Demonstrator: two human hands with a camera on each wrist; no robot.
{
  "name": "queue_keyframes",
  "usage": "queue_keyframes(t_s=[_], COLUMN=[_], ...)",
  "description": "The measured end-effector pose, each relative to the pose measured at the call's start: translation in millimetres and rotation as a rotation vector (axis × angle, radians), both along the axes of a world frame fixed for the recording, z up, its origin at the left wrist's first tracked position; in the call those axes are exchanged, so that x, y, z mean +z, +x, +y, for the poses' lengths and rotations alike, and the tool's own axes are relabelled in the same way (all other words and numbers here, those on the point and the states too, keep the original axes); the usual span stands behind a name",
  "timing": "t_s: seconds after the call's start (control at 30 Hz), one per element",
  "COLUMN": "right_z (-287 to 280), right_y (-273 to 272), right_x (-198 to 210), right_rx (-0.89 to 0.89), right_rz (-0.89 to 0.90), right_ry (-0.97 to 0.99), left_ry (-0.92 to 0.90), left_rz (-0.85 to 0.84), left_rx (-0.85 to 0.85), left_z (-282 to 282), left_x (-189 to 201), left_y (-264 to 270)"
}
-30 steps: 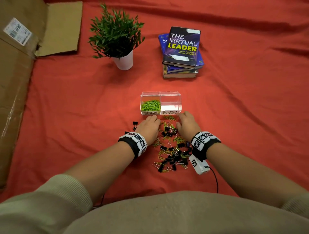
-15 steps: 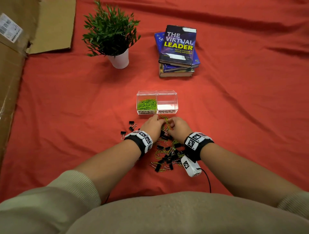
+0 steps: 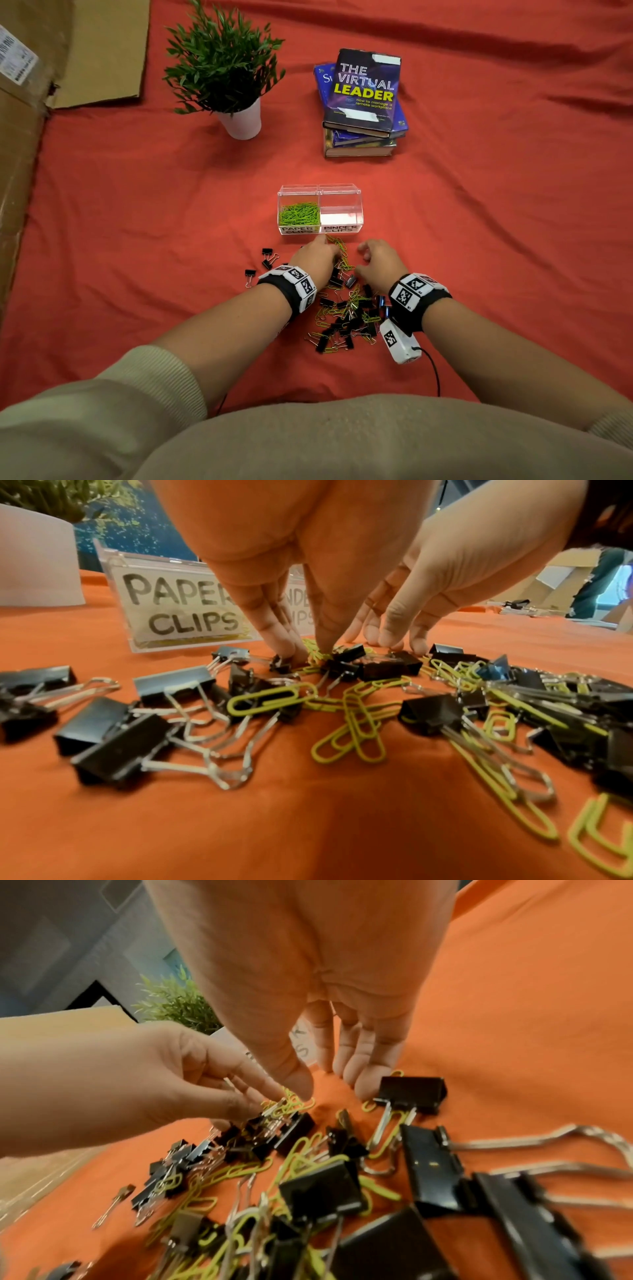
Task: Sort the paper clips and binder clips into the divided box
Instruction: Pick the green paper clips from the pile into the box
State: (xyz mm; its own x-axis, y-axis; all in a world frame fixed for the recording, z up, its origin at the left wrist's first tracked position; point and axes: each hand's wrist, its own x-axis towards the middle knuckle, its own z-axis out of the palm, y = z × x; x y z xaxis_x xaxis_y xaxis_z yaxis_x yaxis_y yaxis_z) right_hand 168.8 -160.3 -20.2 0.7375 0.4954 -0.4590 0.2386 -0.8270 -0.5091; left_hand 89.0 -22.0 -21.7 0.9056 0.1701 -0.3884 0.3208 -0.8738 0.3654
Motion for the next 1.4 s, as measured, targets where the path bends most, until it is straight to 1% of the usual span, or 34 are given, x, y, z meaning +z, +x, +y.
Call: queue_keyframes(t_s=[0.17, 0.23, 0.3, 0.4, 0.5, 0.57, 0.63, 0.73, 0.77, 0.83, 0.87, 0.93, 0.97, 1.0, 1.03, 1.1, 1.23, 1.33, 1.4], right_z=[12, 15, 16, 14, 11, 10, 10, 12, 11, 10, 11, 14, 17, 21, 25, 32, 40, 39, 37], right_y=[-12, -16, -16, -17, -15, -13, -11, -13, -14, -12, -9, -3, -1, -1, -2, -6, -18, -21, -22], right_x=[0, 0, -1, -3, -7, -8, -4, 5, 8, 11, 11, 7, 4, 2, -1, -5, -8, -10, -11], right_rx=[0.234, 0.286, 0.295, 0.22, 0.054, 0.015, 0.046, 0.177, 0.21, 0.215, 0.169, -0.002, -0.081, -0.128, -0.136, -0.078, 0.124, 0.211, 0.219], right_rz=[-0.081, -0.113, -0.126, -0.092, 0.031, 0.068, 0.068, 0.029, 0.017, 0.002, 0.01, 0.047, 0.038, 0.016, -0.008, -0.071, -0.176, -0.176, -0.158], right_ry=[-0.008, -0.023, -0.032, -0.022, -0.006, -0.013, -0.05, -0.12, -0.13, -0.096, -0.073, -0.025, 0.006, 0.031, 0.044, 0.045, -0.003, 0.003, 0.017], left_ry=[0.052, 0.059, 0.057, 0.07, 0.051, 0.031, 0.0, -0.041, -0.06, -0.09, -0.091, -0.083, -0.079, -0.078, -0.077, -0.093, -0.137, -0.188, -0.22], left_rz=[-0.004, -0.004, 0.002, 0.003, 0.027, 0.025, 0.02, 0.007, -0.001, -0.012, -0.012, -0.017, -0.022, -0.026, -0.029, -0.011, 0.027, -0.036, -0.102], left_rx=[-0.015, -0.016, -0.022, -0.008, 0.022, 0.056, 0.09, 0.114, 0.125, 0.155, 0.168, 0.184, 0.184, 0.177, 0.164, 0.142, 0.154, 0.203, 0.241], left_z=[-2, -3, -4, -5, -6, -6, -6, -9, -9, -10, -10, -9, -9, -9, -9, -8, 2, 15, 25], left_x=[2, 4, 5, 5, 6, 6, 6, 6, 5, 5, 5, 5, 5, 6, 6, 7, 7, 9, 15], left_y=[1, 1, 1, 0, 2, 2, 2, 1, 1, 0, -1, -4, -6, -8, -9, -13, -23, -31, -33])
